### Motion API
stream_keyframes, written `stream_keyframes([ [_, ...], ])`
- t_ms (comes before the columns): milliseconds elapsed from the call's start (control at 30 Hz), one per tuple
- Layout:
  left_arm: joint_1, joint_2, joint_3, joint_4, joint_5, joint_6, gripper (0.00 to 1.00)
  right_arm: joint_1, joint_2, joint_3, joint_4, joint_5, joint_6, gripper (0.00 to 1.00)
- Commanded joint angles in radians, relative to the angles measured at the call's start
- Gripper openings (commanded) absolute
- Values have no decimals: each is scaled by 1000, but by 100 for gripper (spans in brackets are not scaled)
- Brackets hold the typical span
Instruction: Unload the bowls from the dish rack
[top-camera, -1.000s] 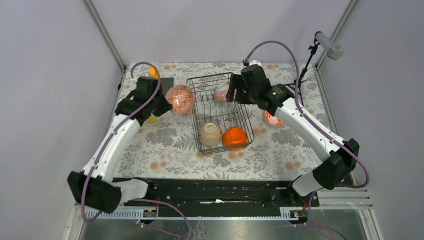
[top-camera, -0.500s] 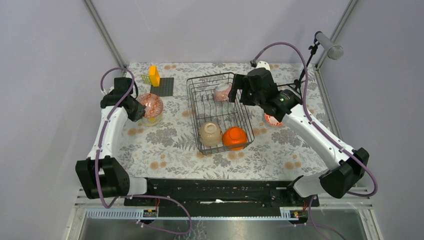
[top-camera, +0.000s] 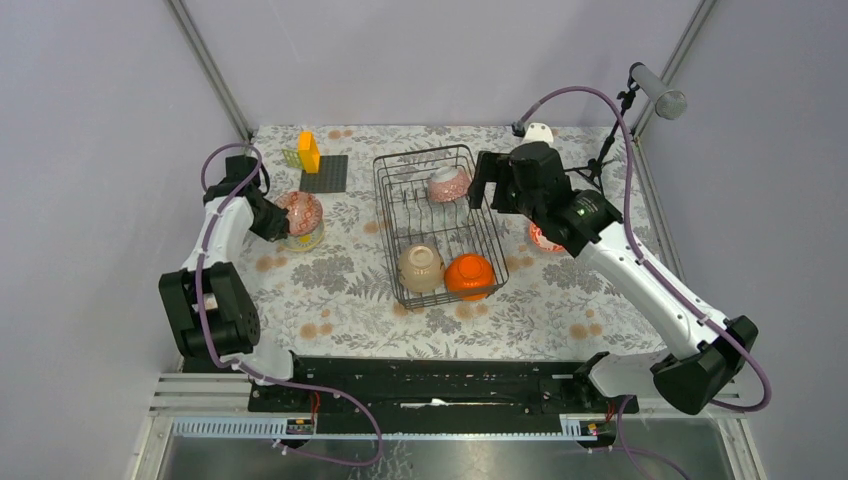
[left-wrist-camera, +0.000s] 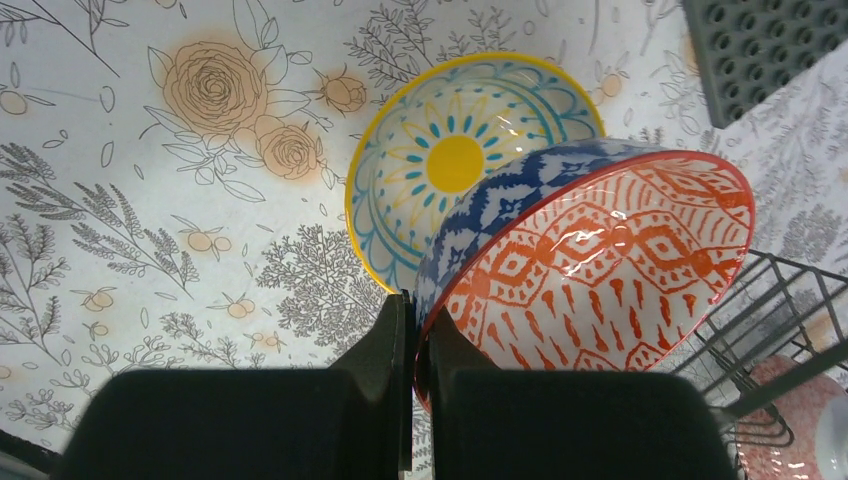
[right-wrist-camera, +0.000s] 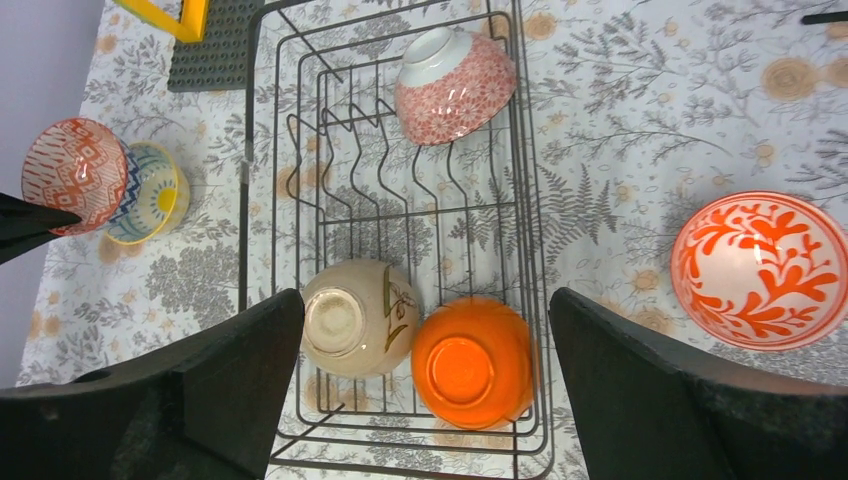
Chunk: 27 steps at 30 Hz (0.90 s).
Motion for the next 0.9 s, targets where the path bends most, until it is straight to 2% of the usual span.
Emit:
stream_keyframes([
  [0, 16, 48, 18, 64, 51, -34, 0, -2, -53, -22, 30, 77, -46, 100],
  [300, 26, 123, 11, 106, 89, -28, 1, -2, -73, -49, 30, 90, -82, 100],
  [400, 28, 129, 9, 94, 65, -31, 12, -1, -79, -57, 30, 127, -80, 100],
  [667, 42, 115, -4, 82, 11, -28, 15, -1, -75, -66, 31, 164, -82, 100],
  [867, 58, 120, -4, 73, 13, -4, 25, -1, -78, -74, 31, 176, -79, 100],
])
